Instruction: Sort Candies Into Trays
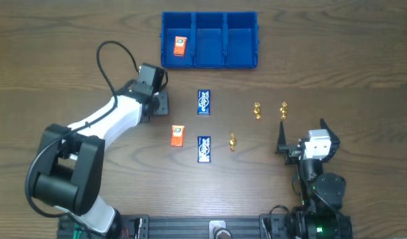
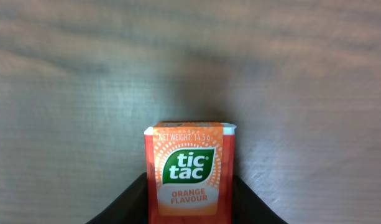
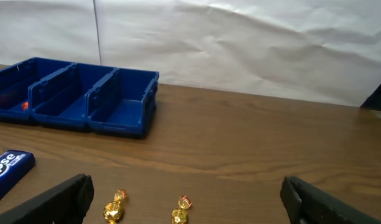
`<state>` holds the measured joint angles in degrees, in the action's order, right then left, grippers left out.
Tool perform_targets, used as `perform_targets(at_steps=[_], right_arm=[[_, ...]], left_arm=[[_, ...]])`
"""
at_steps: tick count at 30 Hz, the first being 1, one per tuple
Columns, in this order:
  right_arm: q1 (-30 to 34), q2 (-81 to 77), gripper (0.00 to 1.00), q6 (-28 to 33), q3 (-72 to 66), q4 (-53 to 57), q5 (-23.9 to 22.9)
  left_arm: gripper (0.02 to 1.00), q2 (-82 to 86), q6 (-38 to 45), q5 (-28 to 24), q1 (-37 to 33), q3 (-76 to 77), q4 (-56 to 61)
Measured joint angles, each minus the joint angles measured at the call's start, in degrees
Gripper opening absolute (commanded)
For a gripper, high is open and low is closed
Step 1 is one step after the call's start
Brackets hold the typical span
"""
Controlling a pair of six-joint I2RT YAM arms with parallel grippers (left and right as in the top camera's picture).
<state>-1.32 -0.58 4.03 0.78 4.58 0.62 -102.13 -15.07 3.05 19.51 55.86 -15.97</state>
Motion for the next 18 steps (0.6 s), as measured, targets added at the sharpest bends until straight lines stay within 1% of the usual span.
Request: perform_targets(at_steps=[6,12,15,18], right_arm=[[0.0,0.0,0.998,0.0,0.0,-0.02,0.0],[0.0,0.0,0.998,0.0,0.0,0.0,0.0],[0.0,0.0,0.998,0.0,0.0,-0.02,-0.02],[0.0,0.0,0.998,0.0,0.0,0.0,0.0]], left_arm=[[0.297,1.46,-1.73,0.48,1.25,14.95,-9.25],[0.316,1.22,-2.08,2.23,3.15,34.07,-12.74],[0.321,-2.01,-2.05,3.21,3.15,42.56,-14.58],[0.327,-8.79,-1.84,3.74,3.1,51.65,-17.99]])
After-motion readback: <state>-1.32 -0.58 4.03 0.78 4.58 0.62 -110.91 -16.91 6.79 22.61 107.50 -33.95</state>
